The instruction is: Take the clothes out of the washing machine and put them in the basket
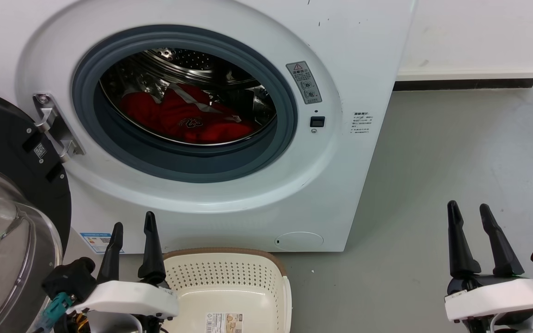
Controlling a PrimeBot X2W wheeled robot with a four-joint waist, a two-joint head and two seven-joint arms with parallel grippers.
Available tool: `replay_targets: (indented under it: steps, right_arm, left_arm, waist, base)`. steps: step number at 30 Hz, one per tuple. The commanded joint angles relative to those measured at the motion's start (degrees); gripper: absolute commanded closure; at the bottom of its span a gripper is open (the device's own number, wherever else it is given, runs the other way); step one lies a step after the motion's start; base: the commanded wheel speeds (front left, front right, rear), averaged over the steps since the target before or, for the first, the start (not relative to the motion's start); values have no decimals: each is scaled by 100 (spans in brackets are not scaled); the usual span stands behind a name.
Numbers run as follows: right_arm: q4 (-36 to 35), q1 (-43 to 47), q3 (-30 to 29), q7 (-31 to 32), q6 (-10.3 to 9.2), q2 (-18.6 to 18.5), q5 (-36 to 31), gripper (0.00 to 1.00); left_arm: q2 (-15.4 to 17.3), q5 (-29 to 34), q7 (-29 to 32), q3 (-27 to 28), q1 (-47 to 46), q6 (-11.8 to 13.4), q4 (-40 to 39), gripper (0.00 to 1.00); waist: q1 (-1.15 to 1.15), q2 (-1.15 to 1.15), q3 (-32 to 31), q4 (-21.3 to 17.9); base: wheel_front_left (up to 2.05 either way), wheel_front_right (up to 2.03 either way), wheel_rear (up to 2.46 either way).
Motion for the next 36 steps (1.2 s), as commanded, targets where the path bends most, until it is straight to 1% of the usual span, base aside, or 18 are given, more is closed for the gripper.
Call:
replay_targets:
  steps: [1, 6, 7, 15, 36]
  right_arm:
    - [-96, 26, 10, -42, 0, -8, -123, 0]
    - [-160, 67, 19, -121, 0, -7, -434, 0]
    - [-199, 74, 27, -159, 0, -7, -617, 0]
    - [-288, 139, 16, -270, 0, -7, -1060, 0]
    - [-505, 281, 10, -513, -1, -5, -1970, 0]
  left_arm:
    - [37, 131, -55, -15, 34, 17, -85, 0]
    - [37, 427, -124, -28, 65, 42, -125, 0]
    - [37, 591, -169, -33, 95, 42, -138, 0]
    - [25, 1021, -275, -59, 141, 41, -172, 0]
    - [-12, 2012, -521, -86, 304, 97, -199, 0]
  waist:
    - [0, 0, 2, -2]
    - [0, 0, 10, -16]
    - [0, 0, 15, -26]
    - [0, 0, 35, -25]
    - [0, 0, 36, -51]
  base:
    - [0, 0, 0]
    - [0, 0, 0]
    - [0, 0, 0]
    - [0, 0, 0]
    - [0, 0, 0]
